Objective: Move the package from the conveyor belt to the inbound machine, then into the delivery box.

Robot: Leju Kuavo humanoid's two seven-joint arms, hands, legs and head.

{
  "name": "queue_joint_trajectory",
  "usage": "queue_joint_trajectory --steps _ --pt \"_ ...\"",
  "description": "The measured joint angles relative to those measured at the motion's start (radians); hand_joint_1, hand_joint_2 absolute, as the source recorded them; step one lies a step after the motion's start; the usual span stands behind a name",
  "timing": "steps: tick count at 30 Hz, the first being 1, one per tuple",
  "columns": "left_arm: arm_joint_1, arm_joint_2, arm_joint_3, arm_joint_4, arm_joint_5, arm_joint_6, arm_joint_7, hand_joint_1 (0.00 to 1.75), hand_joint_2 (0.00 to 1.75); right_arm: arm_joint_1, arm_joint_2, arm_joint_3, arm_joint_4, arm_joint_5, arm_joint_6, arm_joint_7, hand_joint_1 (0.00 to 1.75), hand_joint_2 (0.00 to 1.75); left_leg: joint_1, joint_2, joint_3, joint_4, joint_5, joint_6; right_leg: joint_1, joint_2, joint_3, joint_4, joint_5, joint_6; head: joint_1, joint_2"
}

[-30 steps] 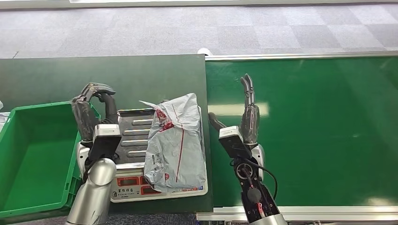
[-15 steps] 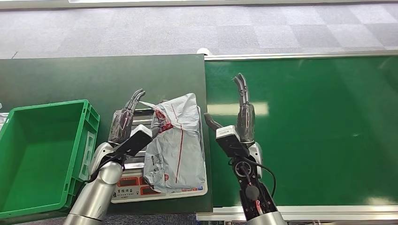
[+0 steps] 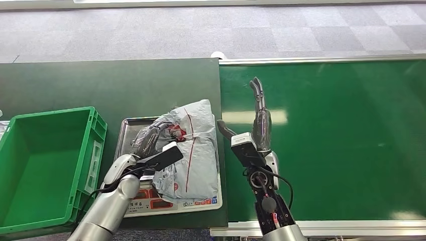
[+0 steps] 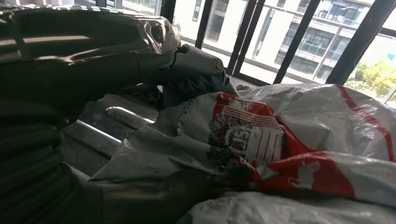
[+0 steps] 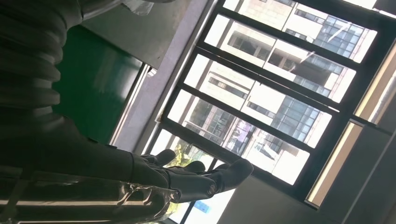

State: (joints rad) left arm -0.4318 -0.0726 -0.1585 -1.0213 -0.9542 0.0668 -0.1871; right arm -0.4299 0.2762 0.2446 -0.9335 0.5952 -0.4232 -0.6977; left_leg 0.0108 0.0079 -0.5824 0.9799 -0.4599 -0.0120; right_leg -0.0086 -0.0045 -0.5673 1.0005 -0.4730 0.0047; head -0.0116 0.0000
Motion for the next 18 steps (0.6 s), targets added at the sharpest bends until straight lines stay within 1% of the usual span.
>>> queue_joint_trajectory --steps 3,5,9,12,14,18 --pt "-0.014 0.002 -0.008 0.026 -0.031 -0.011 0.028 1.75 1.75 0.000 0.000 0.000 0.000 -0.001 0.000 0.000 0.00 1.75 0.000 0.000 0.000 0.000 0.000 0.000 0.000 0.000 0.000 0.000 0.000 0.000 0.000 0.000" --pt "-0.026 0.002 -0.011 0.045 -0.037 -0.009 0.030 1.75 1.75 0.000 0.000 0.000 -0.001 -0.002 0.000 0.000 0.00 1.75 0.000 0.000 0.001 0.000 0.000 0.000 0.000 0.000 0.001 0.000 0.000 0.000 0.000 0.000" --pt "-0.040 0.000 -0.011 0.060 -0.001 0.018 -0.014 1.75 1.75 0.003 0.000 -0.001 -0.004 -0.002 0.000 0.000 0.00 1.75 0.000 0.000 0.001 0.000 0.000 0.000 0.000 0.000 0.001 0.000 0.000 0.000 0.000 0.000" --pt "-0.039 -0.005 -0.007 0.045 0.062 0.051 -0.078 1.75 1.75 0.007 0.000 -0.002 -0.005 -0.001 -0.002 0.000 0.00 1.75 0.000 0.000 0.001 0.000 0.000 0.000 0.000 0.000 0.001 0.000 0.000 0.000 0.000 0.000" --pt "-0.030 -0.013 0.001 0.010 0.132 0.084 -0.136 1.75 1.75 0.009 0.000 -0.003 -0.004 0.001 -0.004 0.000 0.00 1.75 0.000 0.001 0.001 0.000 0.000 0.000 0.000 0.000 0.001 0.000 0.000 0.000 0.000 0.000" --pt "0.016 -0.027 0.023 -0.127 0.326 0.178 -0.281 1.75 1.75 0.011 0.000 -0.003 -0.004 0.000 -0.014 0.000 0.00 1.75 0.000 0.002 0.000 0.000 0.000 0.000 0.000 0.001 -0.001 0.000 0.000 0.000 0.000 0.000"
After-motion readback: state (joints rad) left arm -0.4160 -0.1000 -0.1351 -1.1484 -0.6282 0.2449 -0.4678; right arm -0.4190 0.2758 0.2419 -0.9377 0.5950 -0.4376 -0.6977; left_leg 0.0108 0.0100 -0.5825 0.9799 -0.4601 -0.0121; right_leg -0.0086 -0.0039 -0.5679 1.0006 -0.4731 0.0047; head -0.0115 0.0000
